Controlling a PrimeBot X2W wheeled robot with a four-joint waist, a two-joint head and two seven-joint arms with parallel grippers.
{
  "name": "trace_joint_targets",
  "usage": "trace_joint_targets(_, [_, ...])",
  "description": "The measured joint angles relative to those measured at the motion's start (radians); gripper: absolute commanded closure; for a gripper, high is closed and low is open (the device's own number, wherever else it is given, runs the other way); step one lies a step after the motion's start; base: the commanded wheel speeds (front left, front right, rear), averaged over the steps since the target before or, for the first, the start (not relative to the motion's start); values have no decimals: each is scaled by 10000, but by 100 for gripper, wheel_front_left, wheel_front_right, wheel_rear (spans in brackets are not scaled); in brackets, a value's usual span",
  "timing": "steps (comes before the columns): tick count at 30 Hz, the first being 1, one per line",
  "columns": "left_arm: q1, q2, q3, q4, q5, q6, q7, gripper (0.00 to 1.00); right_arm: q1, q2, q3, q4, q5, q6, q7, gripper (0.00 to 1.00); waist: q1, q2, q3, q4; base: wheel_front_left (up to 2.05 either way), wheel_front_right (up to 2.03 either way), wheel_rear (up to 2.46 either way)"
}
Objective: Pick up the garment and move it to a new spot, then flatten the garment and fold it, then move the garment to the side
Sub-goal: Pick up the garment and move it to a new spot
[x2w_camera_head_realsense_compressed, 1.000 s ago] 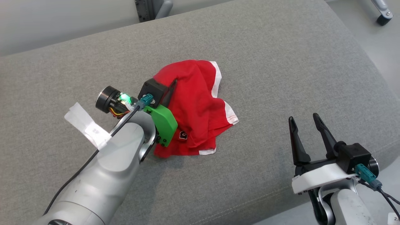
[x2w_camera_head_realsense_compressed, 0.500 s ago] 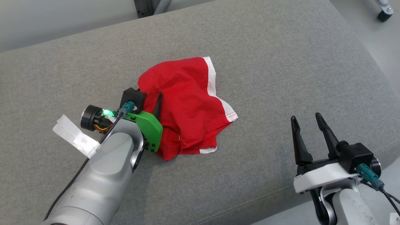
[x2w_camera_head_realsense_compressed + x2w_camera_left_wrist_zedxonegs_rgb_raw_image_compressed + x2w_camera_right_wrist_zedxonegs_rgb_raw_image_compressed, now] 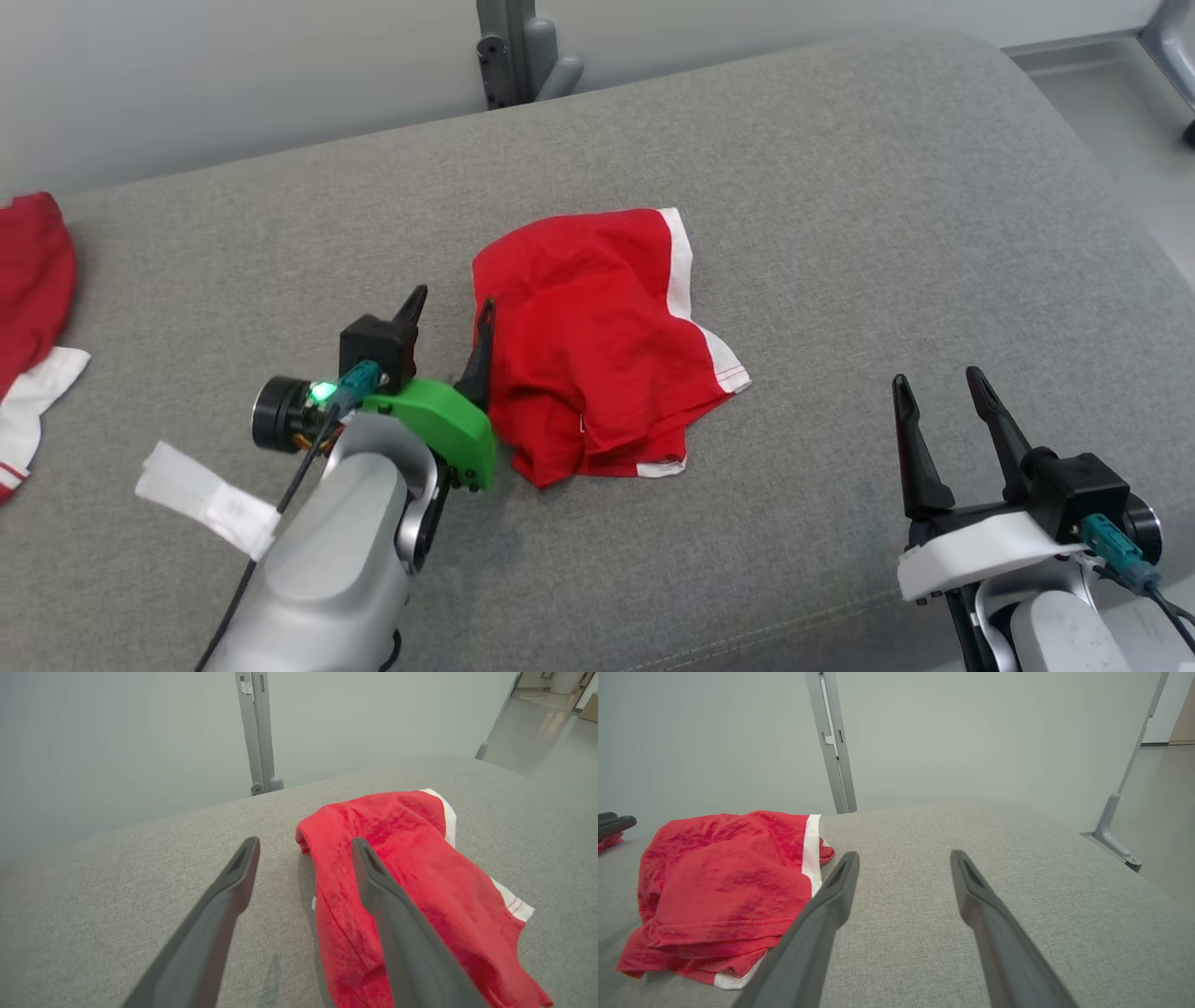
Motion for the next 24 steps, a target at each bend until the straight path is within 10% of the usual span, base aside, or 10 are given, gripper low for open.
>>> trace_joint_targets(24, [6413,123,4213,-6307,1929,458,-8,0,817,0,-332,-307,-226,0,0,0,-1,0,-1054,989,0,0,0])
